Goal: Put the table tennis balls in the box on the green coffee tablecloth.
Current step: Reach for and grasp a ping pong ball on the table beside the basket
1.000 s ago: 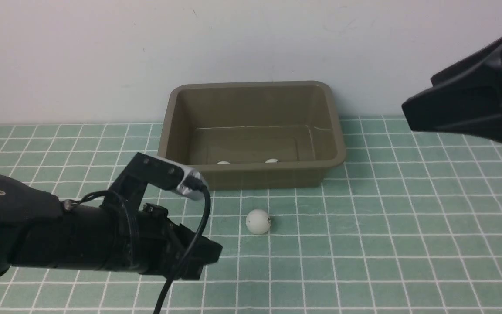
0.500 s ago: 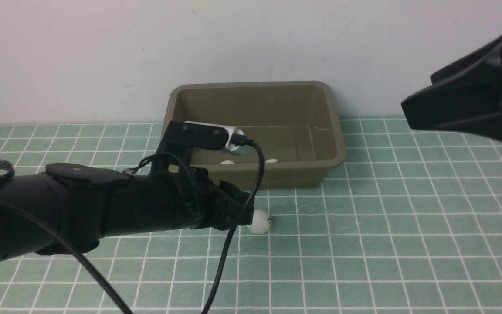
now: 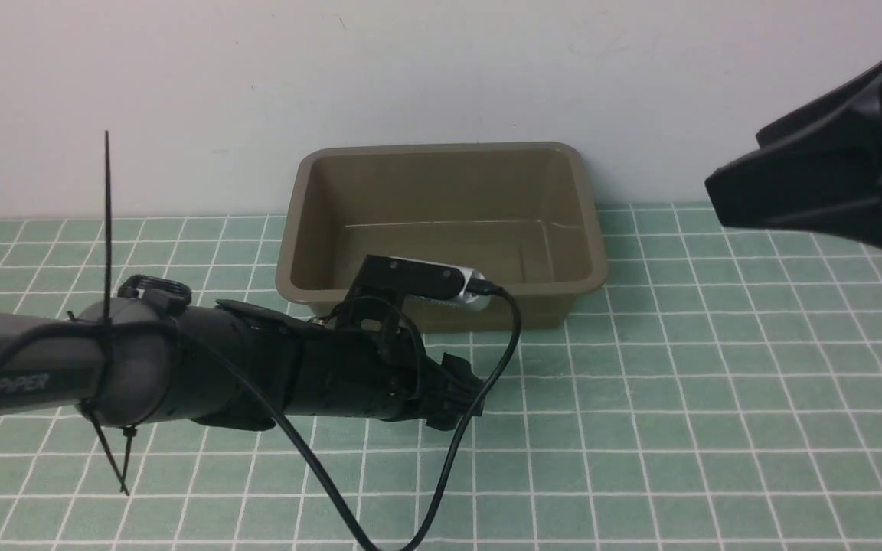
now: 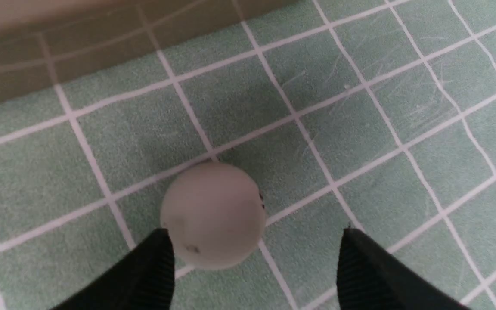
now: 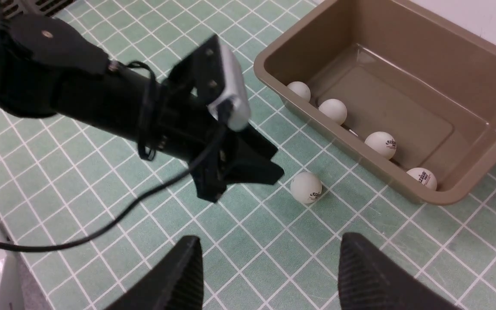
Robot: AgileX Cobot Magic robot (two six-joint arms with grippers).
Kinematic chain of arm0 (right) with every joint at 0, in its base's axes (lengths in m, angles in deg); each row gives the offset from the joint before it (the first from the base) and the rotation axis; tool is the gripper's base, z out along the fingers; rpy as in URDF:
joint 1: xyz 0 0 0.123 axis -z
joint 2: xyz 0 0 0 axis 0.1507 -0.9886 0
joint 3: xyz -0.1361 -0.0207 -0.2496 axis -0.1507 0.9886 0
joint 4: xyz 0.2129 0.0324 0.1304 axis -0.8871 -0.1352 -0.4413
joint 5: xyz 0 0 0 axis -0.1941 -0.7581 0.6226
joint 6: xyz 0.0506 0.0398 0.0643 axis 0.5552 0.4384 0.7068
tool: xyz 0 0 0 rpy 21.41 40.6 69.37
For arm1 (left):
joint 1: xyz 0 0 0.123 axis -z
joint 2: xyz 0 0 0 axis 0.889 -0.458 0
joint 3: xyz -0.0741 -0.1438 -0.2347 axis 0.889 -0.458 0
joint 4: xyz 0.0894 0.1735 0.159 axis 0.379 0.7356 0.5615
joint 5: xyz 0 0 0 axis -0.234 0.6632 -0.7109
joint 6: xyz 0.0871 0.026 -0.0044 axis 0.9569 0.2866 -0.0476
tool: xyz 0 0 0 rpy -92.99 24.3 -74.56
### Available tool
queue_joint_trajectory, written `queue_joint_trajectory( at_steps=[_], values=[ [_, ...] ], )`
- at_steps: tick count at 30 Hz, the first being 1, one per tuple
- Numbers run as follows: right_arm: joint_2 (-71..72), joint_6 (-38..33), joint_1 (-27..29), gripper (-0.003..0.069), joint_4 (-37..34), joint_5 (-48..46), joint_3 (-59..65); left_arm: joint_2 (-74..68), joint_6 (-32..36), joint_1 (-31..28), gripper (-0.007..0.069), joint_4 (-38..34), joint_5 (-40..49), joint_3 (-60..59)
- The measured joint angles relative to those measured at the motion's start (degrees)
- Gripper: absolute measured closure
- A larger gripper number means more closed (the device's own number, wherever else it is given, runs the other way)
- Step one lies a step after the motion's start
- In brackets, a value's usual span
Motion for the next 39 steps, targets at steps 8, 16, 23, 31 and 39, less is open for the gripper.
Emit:
queue_joint_trajectory(
  at_steps=[8, 16, 23, 31, 39],
  values=[
    [0.0, 0.0, 0.0, 0.027, 0.0, -0.5, 0.0, -3.9, 1.4, 0.0, 0.0164, -0.1, 0.2, 3.0],
    [0.0, 0.0, 0.0, 0.027, 0.0, -0.8, 0.0, -5.6, 1.3, 0.0, 0.0216, -0.2, 0.0, 3.9],
    [0.0, 0.0, 0.0, 0.027, 0.0, -0.9, 0.0, -5.5, 4.4, 0.0, 0.0563, -0.3, 0.6, 4.1],
    [0.0, 0.0, 0.0, 0.027, 0.0, -0.9, 0.0, -5.4, 6.4, 0.1, 0.0629, -0.3, 4.5, 4.1],
    [0.0, 0.0, 0.0, 0.027, 0.2, -0.7, 0.0, -4.3, 6.4, 0.1, 0.0629, -0.5, 7.8, 4.1]
  ],
)
